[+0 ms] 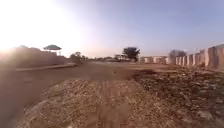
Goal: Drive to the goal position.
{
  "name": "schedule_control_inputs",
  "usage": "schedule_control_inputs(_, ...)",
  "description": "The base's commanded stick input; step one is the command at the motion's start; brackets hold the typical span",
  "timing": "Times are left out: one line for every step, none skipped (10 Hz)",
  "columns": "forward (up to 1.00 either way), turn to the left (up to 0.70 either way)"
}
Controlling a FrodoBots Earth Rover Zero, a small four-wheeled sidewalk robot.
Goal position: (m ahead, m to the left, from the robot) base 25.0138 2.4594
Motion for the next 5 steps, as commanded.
schedule_control_inputs(0.7, 0.0)
schedule_control_inputs(0.7, 0.0)
schedule_control_inputs(0.7, 0.0)
schedule_control_inputs(0.7, 0.0)
schedule_control_inputs(0.7, 0.0)
